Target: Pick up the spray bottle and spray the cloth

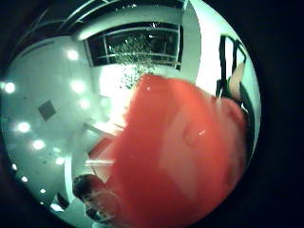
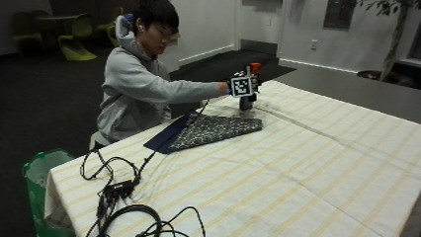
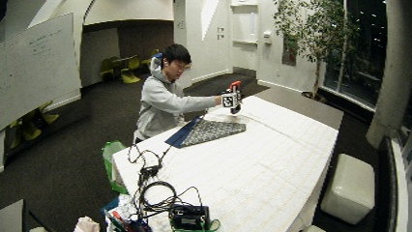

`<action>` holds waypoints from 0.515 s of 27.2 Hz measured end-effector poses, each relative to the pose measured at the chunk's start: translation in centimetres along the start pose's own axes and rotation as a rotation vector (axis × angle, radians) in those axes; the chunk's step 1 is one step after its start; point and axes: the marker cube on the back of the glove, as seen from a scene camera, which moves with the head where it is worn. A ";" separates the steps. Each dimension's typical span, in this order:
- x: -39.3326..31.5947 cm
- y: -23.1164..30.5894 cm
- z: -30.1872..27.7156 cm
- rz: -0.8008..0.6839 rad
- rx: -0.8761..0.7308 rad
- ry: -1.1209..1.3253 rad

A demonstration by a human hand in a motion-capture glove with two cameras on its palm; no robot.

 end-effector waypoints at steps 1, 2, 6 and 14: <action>0.0 -0.6 0.4 -0.009 0.017 0.005; 0.0 -1.3 0.7 -0.014 0.039 0.011; -1.1 -2.1 0.9 -0.009 0.073 -0.041; -0.5 1.9 -2.3 -0.008 0.021 0.046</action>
